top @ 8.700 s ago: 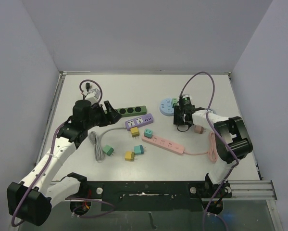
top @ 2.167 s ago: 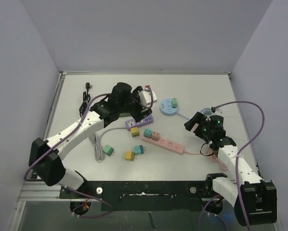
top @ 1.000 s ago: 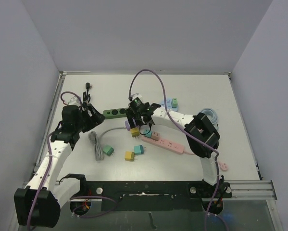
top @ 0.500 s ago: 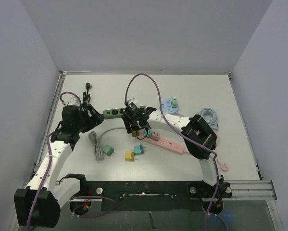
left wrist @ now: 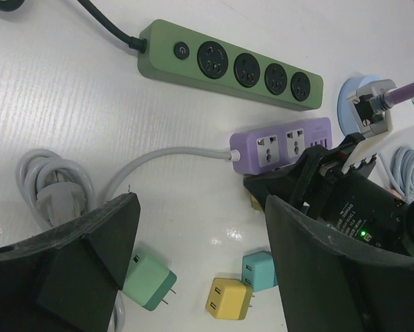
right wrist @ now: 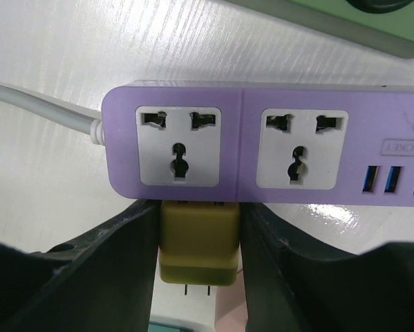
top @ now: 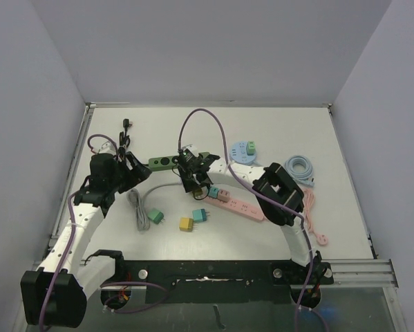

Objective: Insert the plug

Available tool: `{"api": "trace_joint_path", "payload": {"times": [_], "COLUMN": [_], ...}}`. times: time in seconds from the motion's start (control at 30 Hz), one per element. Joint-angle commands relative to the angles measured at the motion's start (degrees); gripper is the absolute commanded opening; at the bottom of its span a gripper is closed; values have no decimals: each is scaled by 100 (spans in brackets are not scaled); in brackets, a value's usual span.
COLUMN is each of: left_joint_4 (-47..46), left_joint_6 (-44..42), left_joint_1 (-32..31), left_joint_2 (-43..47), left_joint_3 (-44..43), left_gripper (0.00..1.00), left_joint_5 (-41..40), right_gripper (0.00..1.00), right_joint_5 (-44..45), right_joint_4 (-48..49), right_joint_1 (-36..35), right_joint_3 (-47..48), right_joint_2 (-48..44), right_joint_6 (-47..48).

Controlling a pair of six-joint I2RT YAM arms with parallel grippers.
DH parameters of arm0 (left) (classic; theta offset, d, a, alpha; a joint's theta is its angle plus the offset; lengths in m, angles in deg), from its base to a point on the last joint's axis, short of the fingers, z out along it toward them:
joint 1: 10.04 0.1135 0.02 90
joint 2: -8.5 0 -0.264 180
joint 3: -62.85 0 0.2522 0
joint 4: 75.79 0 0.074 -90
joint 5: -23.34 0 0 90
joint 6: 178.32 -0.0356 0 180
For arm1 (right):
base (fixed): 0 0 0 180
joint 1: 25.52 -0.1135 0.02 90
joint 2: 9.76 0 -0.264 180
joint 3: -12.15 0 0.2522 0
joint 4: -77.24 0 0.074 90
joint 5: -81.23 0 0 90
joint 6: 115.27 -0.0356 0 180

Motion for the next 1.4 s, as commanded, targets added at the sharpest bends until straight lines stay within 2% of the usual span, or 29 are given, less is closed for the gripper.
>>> {"api": "trace_joint_path", "payload": {"times": [0.0, 0.17, 0.37, 0.57, 0.63, 0.7, 0.83, 0.97, 1.17, 1.37], "left_joint_4": [-280, -298, -568, -1778, -2257, -2351, -1734, -1031, -1548, -1028], "left_joint_6": [56, 55, 199, 991, 1257, 1276, 797, 476, 692, 427], "left_joint_1": [25, 25, 25, -52, -215, -477, -1205, -1334, -1505, -1573], "left_joint_2": [63, -8, -19, -20, -55, -157, -564, -860, -980, -1362], "left_joint_3": [-72, -261, -533, -468, -400, -445, -801, -1101, -925, -1103], "left_gripper": [73, 73, 73, 73, 73, 73, 73, 68, 67, 65], "left_joint_5": [274, 869, 2133, 3600, 3758, 3692, 3180, 2774, 3443, 3826], "right_gripper": [31, 31, 34, 38, 38, 38, 38, 38, 39, 40], "right_joint_5": [239, 222, -549, -1421, -1635, -1861, -2241, -2408, -2698, -3073], "right_joint_4": [295, 1499, 3298, 4399, 4673, 4904, 5309, 5506, 5651, 5636], "right_joint_1": [-61, -67, 40, 104, 97, 96, 79, 61, 51, 30], "right_joint_3": [15, -651, -2086, -3281, -3559, -3786, -4169, -4427, -4588, -4452], "right_joint_2": [-385, -1266, -2586, -3536, -3755, -3960, -4269, -4491, -4545, -4396], "right_joint_6": [217, 1071, 2109, 2894, 3061, 3184, 3418, 3621, 3914, 4317]}}
